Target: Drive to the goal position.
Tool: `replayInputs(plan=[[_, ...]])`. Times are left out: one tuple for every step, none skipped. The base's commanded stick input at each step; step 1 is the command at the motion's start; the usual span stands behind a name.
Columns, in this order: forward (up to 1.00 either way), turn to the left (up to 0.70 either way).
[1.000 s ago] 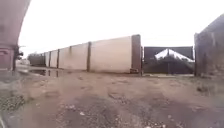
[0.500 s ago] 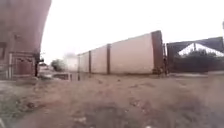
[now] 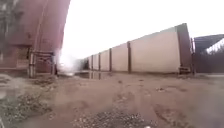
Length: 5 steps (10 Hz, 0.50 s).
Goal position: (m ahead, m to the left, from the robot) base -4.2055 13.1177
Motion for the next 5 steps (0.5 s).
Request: replayInputs(plan=[[0.85, 0.0], [0.85, 0.0], [0.85, 0.0], [0.85, 0.0], [0.85, 0.0]])
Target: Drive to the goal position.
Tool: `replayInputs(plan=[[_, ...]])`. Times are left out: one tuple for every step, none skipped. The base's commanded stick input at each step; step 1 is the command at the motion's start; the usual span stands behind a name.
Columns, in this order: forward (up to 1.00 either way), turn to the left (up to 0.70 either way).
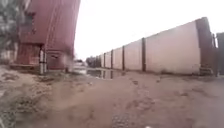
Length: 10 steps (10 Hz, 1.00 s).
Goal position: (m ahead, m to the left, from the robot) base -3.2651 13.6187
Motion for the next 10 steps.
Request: replayInputs(plan=[[0.0, 0.0], [0.0, 0.0], [0.0, 0.46], [0.0, 0.85], [0.0, 0.85], [0.0, 0.18], [0.0, 0.03], [0.0, 0.0], [0.0, 0.0], [0.19, 0.0]])
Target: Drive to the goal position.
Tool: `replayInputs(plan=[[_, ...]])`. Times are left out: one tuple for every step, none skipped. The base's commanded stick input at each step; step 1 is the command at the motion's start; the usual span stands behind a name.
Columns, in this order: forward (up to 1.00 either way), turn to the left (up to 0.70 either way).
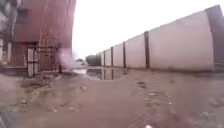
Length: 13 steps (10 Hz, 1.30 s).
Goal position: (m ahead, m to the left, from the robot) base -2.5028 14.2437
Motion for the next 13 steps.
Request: replayInputs(plan=[[0.48, 0.0], [0.85, 0.0], [0.85, 0.0], [0.75, 0.0], [0.39, 0.0], [0.04, 0.0], [0.85, 0.0], [0.85, 0.0], [0.85, 0.0], [0.78, 0.01], [0.41, 0.08], [0.15, 0.35], [0.0, 0.84]])
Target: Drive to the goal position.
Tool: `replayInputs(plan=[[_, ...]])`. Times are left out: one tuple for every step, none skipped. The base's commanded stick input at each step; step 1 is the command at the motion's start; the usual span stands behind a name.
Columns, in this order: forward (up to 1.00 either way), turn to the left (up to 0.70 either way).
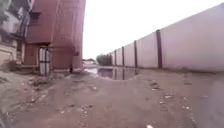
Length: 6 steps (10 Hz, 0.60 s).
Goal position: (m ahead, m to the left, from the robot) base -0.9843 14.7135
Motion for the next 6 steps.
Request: replayInputs(plan=[[0.0, 0.85], [0.0, 0.85], [0.0, 0.85], [0.0, 0.85], [0.0, 0.85], [0.0, 0.85]])
